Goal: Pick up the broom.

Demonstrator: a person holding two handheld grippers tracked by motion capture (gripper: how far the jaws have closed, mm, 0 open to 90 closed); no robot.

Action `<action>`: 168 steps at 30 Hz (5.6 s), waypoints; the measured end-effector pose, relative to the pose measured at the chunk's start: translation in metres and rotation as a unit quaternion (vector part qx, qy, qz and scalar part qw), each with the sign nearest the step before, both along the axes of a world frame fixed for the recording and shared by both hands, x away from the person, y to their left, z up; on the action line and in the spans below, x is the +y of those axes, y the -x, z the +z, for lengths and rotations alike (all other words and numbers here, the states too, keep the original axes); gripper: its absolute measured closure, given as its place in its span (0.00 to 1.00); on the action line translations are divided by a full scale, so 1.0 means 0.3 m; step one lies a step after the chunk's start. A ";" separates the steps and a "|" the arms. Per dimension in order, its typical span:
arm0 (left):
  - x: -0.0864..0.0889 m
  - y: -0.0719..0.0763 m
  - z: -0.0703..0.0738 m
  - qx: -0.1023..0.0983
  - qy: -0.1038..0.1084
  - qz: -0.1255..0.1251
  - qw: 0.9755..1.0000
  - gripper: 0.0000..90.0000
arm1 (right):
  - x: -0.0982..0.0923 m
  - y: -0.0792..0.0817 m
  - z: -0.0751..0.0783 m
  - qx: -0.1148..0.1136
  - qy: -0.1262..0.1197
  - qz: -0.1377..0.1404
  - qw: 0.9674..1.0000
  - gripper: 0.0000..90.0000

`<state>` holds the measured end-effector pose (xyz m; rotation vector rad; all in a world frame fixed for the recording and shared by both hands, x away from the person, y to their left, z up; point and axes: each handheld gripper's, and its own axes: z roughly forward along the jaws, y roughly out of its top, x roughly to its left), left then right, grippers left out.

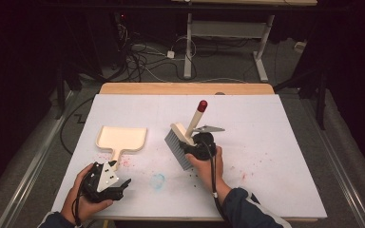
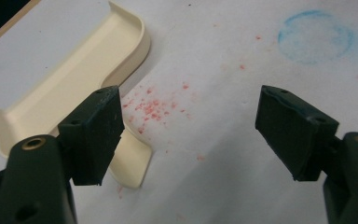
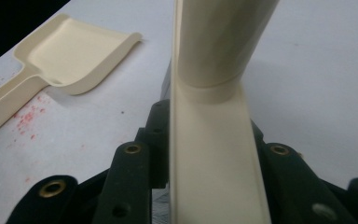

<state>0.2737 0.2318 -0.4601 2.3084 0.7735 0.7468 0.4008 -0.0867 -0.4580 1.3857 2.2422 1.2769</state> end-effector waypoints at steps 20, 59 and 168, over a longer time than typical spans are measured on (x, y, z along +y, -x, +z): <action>-0.014 -0.005 -0.007 0.009 -0.010 -0.005 1.000 0.25 | -0.140 0.051 0.030 0.006 -0.011 -0.017 1.000 0.75; -0.011 0.001 -0.005 0.001 -0.021 -0.005 1.000 0.24 | -0.245 0.271 0.072 -0.043 0.081 0.370 0.925 0.75; -0.045 -0.014 -0.037 0.023 -0.045 -0.014 0.999 0.25 | -0.376 -0.046 0.192 -0.175 0.065 0.214 0.959 0.75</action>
